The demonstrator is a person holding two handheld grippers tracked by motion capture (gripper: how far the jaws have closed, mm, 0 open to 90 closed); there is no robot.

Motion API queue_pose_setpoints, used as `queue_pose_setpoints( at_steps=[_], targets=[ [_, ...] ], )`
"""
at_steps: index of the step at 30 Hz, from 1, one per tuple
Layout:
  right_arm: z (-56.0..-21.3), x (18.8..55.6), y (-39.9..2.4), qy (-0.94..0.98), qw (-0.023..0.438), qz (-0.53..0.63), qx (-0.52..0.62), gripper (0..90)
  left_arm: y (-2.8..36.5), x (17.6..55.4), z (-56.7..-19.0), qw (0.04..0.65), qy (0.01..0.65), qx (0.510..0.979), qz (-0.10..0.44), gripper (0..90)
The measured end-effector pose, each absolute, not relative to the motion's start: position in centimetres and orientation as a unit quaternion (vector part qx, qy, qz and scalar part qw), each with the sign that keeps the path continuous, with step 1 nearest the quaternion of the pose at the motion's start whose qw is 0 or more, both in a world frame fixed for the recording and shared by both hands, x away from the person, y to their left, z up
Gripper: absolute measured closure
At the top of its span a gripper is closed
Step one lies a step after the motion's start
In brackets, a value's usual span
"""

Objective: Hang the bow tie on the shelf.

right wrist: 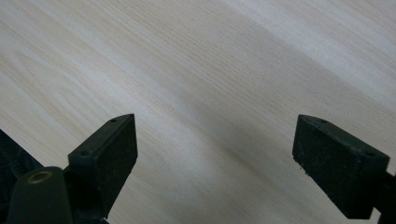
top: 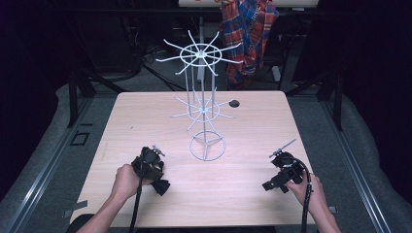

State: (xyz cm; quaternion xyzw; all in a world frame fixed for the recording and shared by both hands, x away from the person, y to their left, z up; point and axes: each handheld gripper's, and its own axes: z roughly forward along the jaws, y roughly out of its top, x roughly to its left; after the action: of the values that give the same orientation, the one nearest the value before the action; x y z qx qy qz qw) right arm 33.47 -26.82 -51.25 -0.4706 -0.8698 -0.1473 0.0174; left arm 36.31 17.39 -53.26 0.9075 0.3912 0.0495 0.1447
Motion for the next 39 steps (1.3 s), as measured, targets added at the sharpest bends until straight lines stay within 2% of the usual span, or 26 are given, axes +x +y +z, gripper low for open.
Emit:
queue_pose_setpoints(
  at_steps=[8,19,39],
  targets=[
    [-51.3,33.4,-26.8,-0.865,0.016,-0.155,-0.477,13.7,17.4,36.2,-53.3,0.141,0.383,0.911,0.057,88.8],
    [-51.2,33.3,-26.9,-0.865,0.018,-0.152,-0.478,13.7,17.7,36.0,-52.5,0.163,0.377,0.91,0.057,89.8],
    [-51.3,33.3,-26.9,-0.863,0.017,-0.157,-0.48,13.7,19.5,35.5,-50.2,0.246,0.39,0.885,0.066,90.0]
  ],
)
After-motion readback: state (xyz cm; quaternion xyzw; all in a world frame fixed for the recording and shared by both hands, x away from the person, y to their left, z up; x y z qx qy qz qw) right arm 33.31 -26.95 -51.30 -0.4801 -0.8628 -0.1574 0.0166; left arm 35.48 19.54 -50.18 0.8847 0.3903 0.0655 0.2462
